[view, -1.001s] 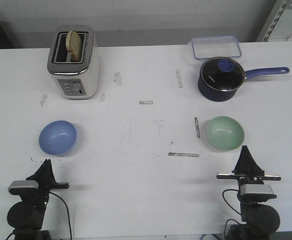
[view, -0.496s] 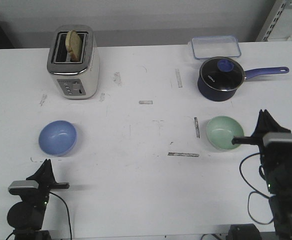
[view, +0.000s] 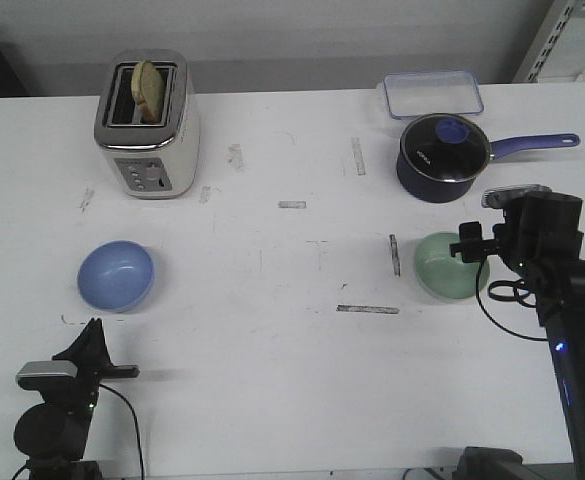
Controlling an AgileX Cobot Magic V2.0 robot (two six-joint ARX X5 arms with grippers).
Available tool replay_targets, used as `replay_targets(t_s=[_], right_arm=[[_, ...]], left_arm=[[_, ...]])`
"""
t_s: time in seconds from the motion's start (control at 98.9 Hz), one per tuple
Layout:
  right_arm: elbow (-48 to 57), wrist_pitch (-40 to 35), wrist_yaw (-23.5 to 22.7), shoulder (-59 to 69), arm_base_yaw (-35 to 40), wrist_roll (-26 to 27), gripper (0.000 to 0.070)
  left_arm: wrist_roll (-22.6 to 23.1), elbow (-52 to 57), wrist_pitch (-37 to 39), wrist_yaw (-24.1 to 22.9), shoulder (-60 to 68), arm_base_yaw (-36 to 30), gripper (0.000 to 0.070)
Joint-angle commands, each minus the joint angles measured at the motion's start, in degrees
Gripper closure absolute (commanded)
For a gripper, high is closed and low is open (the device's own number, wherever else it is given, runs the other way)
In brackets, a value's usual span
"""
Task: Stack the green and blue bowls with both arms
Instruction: 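Reach the right gripper to the pale green bowl rim and grasp it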
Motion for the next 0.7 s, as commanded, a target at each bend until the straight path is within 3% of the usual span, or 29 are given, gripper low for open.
replay_targets(t_s=[0.0, 0.506, 0.566, 0.688], right_arm=[[0.9, -1.9, -1.9, 3.5, -2.0, -3.3, 0.0206], [0.7, -2.1, -7.7, 19.7, -6.2, -5.0, 0.0225], [0.7, -1.7, -7.7, 20.5, -6.2, -5.0, 0.0296], [0.7, -1.5, -7.7, 21.4, -6.2, -5.0, 0.0536]], left_arm=[[-0.1, -1.2, 0.6, 0.0, -0.1, 0.0, 0.0699], [-0.1, -1.2, 0.5, 0.0, -0.1, 0.0, 0.0699], [-0.1, -1.2, 0.5, 0.0, -0.1, 0.0, 0.0699], [-0.1, -1.2, 0.5, 0.0, -0.1, 0.0, 0.0699]])
